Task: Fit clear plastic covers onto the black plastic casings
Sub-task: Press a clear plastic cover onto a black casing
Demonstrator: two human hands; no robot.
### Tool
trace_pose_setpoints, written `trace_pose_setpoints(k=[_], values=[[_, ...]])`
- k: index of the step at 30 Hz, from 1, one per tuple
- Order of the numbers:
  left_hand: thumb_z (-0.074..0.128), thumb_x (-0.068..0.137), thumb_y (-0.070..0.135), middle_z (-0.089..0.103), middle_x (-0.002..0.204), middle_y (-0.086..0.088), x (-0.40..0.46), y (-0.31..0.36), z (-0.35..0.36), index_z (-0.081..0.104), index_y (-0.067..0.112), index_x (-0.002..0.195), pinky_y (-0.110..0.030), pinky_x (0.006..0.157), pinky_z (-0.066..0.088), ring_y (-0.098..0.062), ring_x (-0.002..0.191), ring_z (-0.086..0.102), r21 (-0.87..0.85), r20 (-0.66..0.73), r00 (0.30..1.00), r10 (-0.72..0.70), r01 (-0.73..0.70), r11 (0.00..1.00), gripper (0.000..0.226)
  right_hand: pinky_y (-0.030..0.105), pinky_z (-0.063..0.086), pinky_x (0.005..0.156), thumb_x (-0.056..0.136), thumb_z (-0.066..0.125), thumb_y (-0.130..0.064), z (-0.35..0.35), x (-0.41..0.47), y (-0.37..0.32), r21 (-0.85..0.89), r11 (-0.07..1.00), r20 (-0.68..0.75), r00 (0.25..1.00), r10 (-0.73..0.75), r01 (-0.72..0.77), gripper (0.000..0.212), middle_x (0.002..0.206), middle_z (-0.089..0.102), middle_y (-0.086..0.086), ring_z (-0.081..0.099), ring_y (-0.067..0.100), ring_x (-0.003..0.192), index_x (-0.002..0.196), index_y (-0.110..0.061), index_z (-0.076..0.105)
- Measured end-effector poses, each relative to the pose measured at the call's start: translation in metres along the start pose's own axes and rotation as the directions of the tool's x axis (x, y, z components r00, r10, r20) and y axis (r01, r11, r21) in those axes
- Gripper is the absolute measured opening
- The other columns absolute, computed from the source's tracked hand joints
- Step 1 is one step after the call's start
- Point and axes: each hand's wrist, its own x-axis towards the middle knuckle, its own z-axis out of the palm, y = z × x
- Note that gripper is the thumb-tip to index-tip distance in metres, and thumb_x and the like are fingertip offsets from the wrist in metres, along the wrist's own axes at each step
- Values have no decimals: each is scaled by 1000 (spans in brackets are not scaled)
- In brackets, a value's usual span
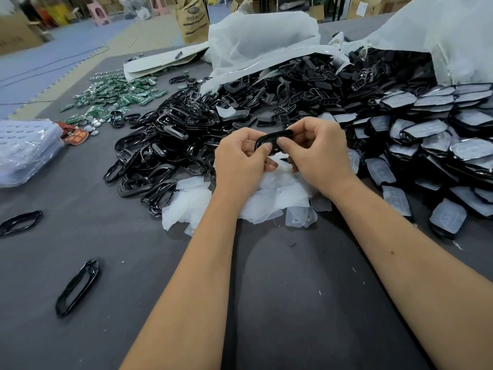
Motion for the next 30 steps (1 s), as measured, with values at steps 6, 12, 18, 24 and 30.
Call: trace_pose_setpoints(k=[6, 12, 18, 24, 30], values=[[62, 96, -3, 71, 77, -18, 0, 5, -2, 66, 4, 97, -31, 57, 58, -17, 52, 68, -1, -130, 991, 44, -45, 999, 8, 38, 60, 70, 96, 74, -30, -1, 1, 0, 15, 999, -126, 991, 49, -47, 20, 80, 75, 2, 71, 20, 72, 94, -11, 72], [54, 100, -1, 69, 78, -15, 3, 5, -7, 57, 19, 90, -24, 53, 51, -16, 51, 63, -109, -301, 953, -29, -4, 994, 22, 35, 49, 93, 96, 69, -20, -4, 5, 7, -330, 940, -45, 993, -111, 91, 11, 96, 73, 0, 62, 18, 95, 100, -13, 76], [50, 101, -1, 65, 78, -12, 3, 3, -4, 54, 11, 96, -27, 54, 53, -16, 52, 64, -93, -325, 945, -19, -13, 996, 14, 32, 36, 99, 91, 75, -48, 5, 6, 12, -514, 844, 193, 979, -64, 156, 31, 106, 66, -1, 47, 26, 116, 108, -23, 77], [51, 101, 0, 65, 86, -22, 3, 3, -3, 53, 10, 96, -28, 53, 52, -17, 55, 65, -92, -329, 944, -10, -22, 996, 11, 37, 49, 88, 93, 72, -20, 3, 5, 9, -405, 905, 78, 992, -104, 127, 7, 91, 72, -2, 62, 23, 98, 90, -17, 78], [51, 101, 0, 66, 98, -31, 4, 3, -2, 53, 8, 98, -24, 52, 50, -16, 55, 65, -119, -343, 939, -24, -17, 993, 9, 31, 52, 73, 101, 57, -8, 0, 0, -2, -207, 971, -97, 985, -141, 118, 9, 82, 72, -1, 66, 15, 77, 95, -7, 64]])
